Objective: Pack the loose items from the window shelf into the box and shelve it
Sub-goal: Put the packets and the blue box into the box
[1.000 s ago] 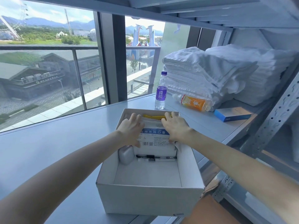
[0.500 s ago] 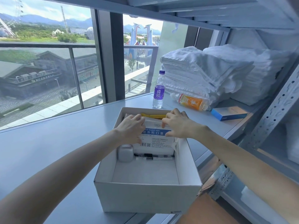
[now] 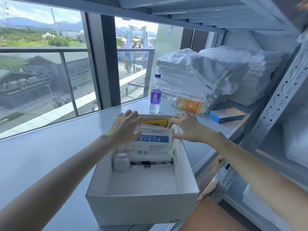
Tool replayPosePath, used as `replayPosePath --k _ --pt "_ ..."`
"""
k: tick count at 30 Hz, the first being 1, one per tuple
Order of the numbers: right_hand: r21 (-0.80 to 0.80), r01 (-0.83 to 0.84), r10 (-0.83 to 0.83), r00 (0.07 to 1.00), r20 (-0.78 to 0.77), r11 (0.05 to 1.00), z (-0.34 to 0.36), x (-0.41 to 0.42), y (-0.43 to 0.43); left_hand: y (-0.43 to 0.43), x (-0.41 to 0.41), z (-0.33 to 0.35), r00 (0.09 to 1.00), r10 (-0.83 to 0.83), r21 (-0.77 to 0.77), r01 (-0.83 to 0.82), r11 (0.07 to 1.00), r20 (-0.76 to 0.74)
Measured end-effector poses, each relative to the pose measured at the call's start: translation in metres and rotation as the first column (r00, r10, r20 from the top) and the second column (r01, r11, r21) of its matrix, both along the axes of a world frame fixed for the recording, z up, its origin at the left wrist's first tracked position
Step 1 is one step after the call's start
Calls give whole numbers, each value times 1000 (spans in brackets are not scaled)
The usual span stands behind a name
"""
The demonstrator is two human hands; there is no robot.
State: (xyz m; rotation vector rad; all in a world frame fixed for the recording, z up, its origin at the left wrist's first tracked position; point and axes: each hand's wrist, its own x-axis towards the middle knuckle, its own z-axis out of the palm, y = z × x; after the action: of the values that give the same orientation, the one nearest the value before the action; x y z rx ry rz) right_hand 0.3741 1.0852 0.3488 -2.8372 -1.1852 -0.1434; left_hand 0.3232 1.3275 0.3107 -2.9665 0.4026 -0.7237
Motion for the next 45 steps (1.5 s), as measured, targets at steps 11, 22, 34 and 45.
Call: replayPosePath --k 11,22,34,45 --pt "131 268 -268 963 -20 954 0 47 -98 -57 49 22 993 -27 -97 16 995 -113" --pt "42 297 -290 949 -123 954 -30 131 -191 -131 114 24 803 222 -25 -282 959 -554" --pt "-156 300 -330 917 -224 941 -92 263 -234 -171 133 1 779 467 361 -329 873 -418" --pt "165 -171 196 969 -149 971 -107 236 -193 -172 130 0 797 463 265 -384 884 -388"
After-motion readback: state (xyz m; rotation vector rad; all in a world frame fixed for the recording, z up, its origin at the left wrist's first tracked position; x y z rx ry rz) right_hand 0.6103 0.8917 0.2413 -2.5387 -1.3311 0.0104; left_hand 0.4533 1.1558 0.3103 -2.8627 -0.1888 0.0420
